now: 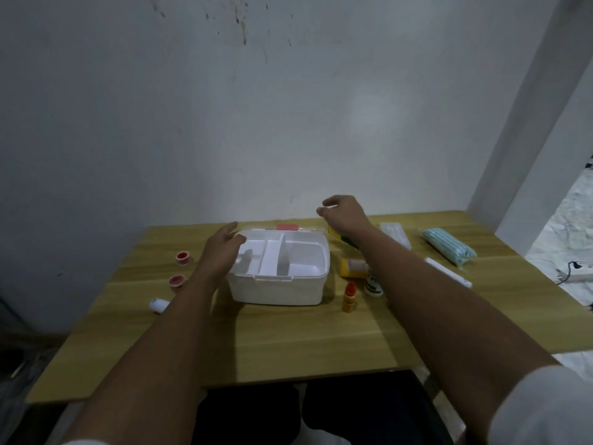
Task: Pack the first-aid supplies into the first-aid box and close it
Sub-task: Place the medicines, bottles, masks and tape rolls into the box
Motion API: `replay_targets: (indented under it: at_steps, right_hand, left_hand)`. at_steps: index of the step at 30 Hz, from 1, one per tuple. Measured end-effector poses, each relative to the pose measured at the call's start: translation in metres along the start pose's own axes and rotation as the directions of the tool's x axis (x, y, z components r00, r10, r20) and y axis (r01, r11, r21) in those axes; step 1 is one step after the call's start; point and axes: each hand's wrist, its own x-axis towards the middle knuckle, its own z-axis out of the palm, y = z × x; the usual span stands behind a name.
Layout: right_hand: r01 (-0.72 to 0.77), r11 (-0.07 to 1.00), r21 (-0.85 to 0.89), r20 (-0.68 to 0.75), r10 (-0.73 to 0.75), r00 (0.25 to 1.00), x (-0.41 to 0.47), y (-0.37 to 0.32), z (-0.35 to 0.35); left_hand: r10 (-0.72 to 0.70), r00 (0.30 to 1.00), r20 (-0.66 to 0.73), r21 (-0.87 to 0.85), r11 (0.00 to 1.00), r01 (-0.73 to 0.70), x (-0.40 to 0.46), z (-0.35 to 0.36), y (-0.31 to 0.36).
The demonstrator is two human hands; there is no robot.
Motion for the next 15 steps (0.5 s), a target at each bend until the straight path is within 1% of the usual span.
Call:
replay_targets:
  at_steps: [2, 4, 5, 8, 11, 13, 15]
  right_hand:
    - [0.028, 0.989, -0.146, -0.017, -0.031, 0.999, 0.010, 0.001, -0.021]
    - [0.029, 0.962, -0.273, -0.029, -0.038, 0.999, 0.020, 0.009, -0.039]
    - [0.024, 0.943, -0.331, -0.021, -0.032, 0.999, 0.025, 0.014, -0.046]
    - [-0.005, 0.879, -0.476, 0.070, 0.044, 0.997, 0.035, 0.030, -0.061]
    - [-0.039, 0.836, -0.547, 0.151, 0.144, 0.978, 0.043, 0.049, -0.062]
    - [-0.025, 0.789, -0.613, 0.176, 0.168, 0.970, 0.045, 0.061, -0.058]
    - [-0.012, 0.757, -0.654, 0.185, 0.174, 0.967, 0.047, 0.071, -0.053]
  left_hand:
    - [-0.076, 0.996, -0.044, -0.148, 0.987, 0.069, -0.008, 0.004, -0.005]
    - [-0.179, 0.981, -0.073, -0.306, 0.940, 0.149, -0.012, 0.009, -0.003]
    - [-0.203, 0.976, -0.081, -0.333, 0.928, 0.165, -0.012, 0.012, -0.001]
    - [-0.200, 0.976, -0.088, -0.306, 0.938, 0.165, -0.012, 0.018, 0.004]
    - [-0.144, 0.983, -0.118, -0.243, 0.964, 0.112, -0.010, 0.023, 0.001]
    - [-0.123, 0.990, -0.076, -0.253, 0.962, 0.100, -0.012, 0.024, -0.001]
    - [-0.051, 0.998, 0.036, -0.216, 0.975, 0.057, -0.020, 0.020, -0.006]
